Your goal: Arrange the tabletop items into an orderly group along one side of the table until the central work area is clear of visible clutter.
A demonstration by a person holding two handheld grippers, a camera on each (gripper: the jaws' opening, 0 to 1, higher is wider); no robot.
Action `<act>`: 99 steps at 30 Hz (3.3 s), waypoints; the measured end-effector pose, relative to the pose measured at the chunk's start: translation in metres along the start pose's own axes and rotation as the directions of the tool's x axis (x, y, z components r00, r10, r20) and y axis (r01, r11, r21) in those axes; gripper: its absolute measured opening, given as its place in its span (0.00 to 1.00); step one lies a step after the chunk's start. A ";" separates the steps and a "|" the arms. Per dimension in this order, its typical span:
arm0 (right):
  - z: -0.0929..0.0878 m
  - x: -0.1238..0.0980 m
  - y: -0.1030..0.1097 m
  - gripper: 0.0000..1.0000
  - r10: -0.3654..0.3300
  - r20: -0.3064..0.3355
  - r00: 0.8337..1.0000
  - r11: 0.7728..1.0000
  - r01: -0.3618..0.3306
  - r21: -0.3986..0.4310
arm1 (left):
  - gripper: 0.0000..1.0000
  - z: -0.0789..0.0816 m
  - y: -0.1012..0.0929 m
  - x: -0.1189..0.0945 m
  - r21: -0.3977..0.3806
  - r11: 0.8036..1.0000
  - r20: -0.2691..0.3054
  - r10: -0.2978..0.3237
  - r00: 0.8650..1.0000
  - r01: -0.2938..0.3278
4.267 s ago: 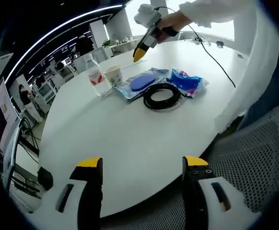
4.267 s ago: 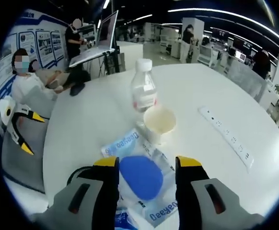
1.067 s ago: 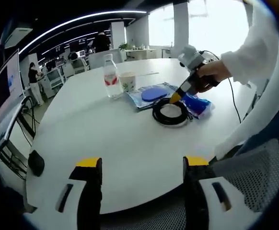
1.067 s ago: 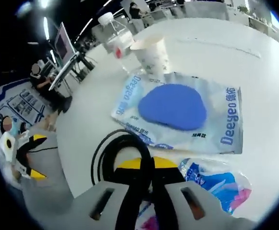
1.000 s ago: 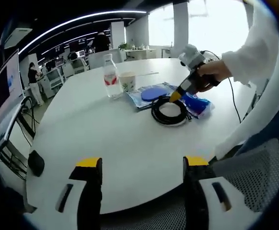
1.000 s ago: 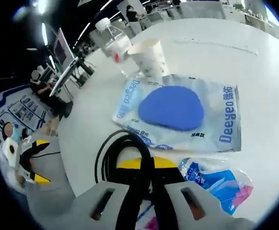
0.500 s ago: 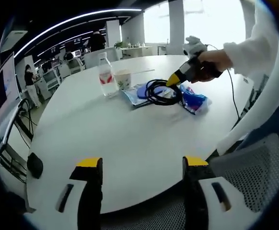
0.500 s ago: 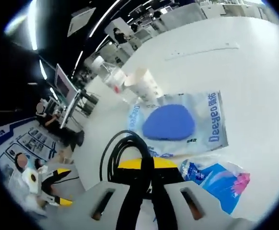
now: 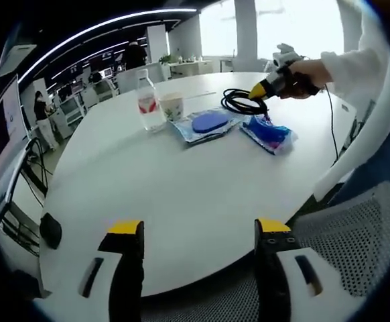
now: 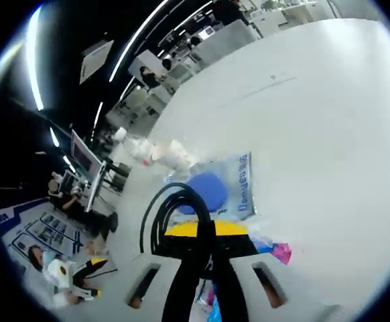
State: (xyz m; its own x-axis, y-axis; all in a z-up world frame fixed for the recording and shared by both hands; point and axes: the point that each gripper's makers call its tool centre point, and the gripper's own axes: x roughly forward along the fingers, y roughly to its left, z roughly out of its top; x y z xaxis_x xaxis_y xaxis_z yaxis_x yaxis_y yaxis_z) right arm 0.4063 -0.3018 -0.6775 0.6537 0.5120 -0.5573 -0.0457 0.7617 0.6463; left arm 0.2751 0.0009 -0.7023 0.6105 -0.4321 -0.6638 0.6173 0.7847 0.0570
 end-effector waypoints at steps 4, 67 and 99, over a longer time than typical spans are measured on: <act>0.010 -0.016 -0.018 0.02 -0.019 0.034 0.999 0.999 0.018 0.034 | 0.67 -0.002 0.003 0.000 -0.001 1.000 -0.013 0.015 1.000 -0.015; 0.019 -0.034 -0.144 0.17 -0.255 -0.017 0.967 0.966 0.254 -0.048 | 0.64 -0.015 0.013 -0.002 -0.021 0.997 -0.081 0.074 0.994 -0.076; -0.045 -0.132 -0.086 0.75 -0.229 0.106 0.968 0.933 0.250 -0.259 | 0.69 0.008 -0.004 -0.008 -0.050 0.999 0.032 -0.016 0.999 0.018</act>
State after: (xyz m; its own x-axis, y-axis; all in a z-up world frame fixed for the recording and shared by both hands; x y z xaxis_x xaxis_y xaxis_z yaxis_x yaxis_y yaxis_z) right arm 0.2898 -0.4171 -0.6832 0.7233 0.2786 -0.6319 -0.0748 0.9413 0.3293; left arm 0.2718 -0.0024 -0.6916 0.6159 -0.4587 -0.6405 0.6023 0.7982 0.0075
